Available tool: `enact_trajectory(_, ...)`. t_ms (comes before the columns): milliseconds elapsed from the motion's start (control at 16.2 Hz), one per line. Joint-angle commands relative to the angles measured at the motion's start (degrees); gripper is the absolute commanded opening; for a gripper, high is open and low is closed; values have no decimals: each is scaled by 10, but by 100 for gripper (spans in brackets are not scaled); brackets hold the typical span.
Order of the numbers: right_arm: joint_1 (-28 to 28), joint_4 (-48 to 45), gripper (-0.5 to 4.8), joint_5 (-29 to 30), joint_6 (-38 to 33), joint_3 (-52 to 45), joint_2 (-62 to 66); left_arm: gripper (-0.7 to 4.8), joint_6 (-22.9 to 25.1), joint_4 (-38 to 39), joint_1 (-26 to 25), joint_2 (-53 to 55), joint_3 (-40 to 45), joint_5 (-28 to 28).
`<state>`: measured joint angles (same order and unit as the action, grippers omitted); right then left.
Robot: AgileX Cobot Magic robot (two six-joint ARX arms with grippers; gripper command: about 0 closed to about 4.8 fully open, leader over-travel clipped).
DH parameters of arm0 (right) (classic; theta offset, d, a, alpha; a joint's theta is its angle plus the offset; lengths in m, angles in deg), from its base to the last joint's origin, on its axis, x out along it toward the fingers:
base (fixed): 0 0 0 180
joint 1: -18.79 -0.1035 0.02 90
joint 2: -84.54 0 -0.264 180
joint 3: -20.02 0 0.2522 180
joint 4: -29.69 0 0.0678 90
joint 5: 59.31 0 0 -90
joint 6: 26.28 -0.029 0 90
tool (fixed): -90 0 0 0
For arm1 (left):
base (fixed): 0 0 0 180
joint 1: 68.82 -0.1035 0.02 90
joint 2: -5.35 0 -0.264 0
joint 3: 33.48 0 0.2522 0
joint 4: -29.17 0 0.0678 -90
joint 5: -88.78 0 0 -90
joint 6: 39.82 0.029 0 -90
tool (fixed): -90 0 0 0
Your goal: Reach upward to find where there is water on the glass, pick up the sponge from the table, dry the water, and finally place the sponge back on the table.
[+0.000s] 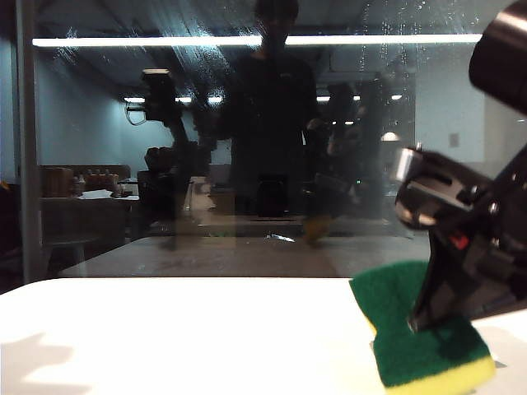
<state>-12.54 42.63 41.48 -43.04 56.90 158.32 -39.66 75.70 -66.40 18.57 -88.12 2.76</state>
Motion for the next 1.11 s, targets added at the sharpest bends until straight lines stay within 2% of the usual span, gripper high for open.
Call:
enact_trajectory(62, -2, -8, 41, 14, -2, 1, 2, -6, -2, -7, 0, 0, -1, 2)
enact_trajectory(247, -1, -11, 163, 7, -2, 1, 2, -6, -2, -7, 0, 0, -1, 2)
enact_trajectory(308, -1, -12, 179, 7, -2, 2, 2, -6, -2, -7, 0, 0, -1, 2)
enact_trajectory(432, -1, -12, 181, -2, -2, 9, 2, -6, -2, -7, 0, 0, -1, 2)
enact_trajectory(555, -1, -11, 231, -9, -2, 28, 2, -6, -2, -7, 0, 0, -1, 3)
enact_trajectory(863, -1, 15, 229, -26, -1, 80, 2, -6, -2, -5, 0, 0, -1, 3)
enact_trajectory(925, -1, 17, 216, -34, -1, 83, 2, -6, -2, -5, 0, 0, -1, 3)
enact_trajectory(1110, 0, 40, -9, -92, 5, 86, -21, -6, 3, -5, 0, 0, -1, 3)
